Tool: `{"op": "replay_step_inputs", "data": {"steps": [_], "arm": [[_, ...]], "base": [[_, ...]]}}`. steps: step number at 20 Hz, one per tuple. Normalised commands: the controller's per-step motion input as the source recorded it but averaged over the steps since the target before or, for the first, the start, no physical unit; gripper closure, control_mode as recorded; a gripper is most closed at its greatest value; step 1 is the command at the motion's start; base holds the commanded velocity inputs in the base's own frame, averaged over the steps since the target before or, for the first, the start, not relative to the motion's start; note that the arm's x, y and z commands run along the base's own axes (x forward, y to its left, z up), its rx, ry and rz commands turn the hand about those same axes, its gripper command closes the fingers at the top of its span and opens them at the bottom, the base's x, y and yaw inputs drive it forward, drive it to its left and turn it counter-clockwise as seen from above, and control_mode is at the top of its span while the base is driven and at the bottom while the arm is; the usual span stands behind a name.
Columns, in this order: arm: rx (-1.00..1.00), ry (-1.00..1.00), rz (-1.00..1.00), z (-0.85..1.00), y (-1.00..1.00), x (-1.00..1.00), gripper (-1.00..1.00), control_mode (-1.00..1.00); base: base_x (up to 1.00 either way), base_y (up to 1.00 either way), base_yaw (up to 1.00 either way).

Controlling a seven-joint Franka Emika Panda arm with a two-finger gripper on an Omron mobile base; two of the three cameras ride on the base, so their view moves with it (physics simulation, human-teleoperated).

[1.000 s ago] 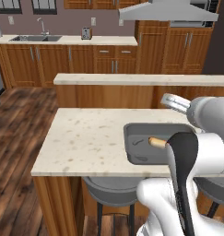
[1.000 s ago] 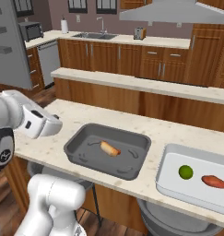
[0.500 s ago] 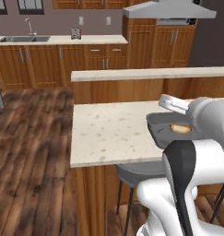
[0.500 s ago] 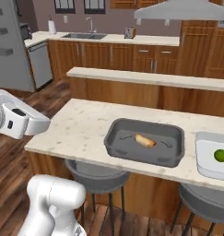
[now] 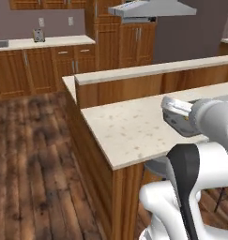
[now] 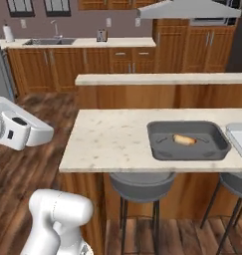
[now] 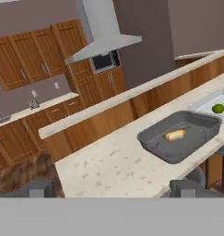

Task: Place the cold items (lime and sweet potato) from the fridge in one tupperware on the dining counter. Place the warm items (hot dog and kebab skewer) in the stove area in another tupperware.

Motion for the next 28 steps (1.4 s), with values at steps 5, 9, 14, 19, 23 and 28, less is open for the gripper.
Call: {"op": "replay_step_inputs", "data": {"steps": [5, 9, 14, 19, 23, 28], "arm": [[0.00, 0.00, 0.00, 0.00, 0.00, 0.00, -1.00, 1.00], [0.00, 0.00, 0.00, 0.00, 0.00, 0.00, -1.00, 1.00], [0.00, 0.00, 0.00, 0.00, 0.00, 0.00, -1.00, 1.00], [0.00, 0.00, 0.00, 0.00, 0.00, 0.00, -1.00, 1.00], [0.00, 0.00, 0.00, 0.00, 0.00, 0.00, -1.00, 1.00], [0.00, 0.00, 0.00, 0.00, 0.00, 0.00, -1.00, 1.00]], "base": [[-0.12, 1.00, -0.56], [-0.01, 1.00, -0.57], [0.13, 1.00, -0.57], [0.62, 1.00, -0.39], [0.79, 1.00, -0.25], [0.55, 1.00, -0.16]]}}
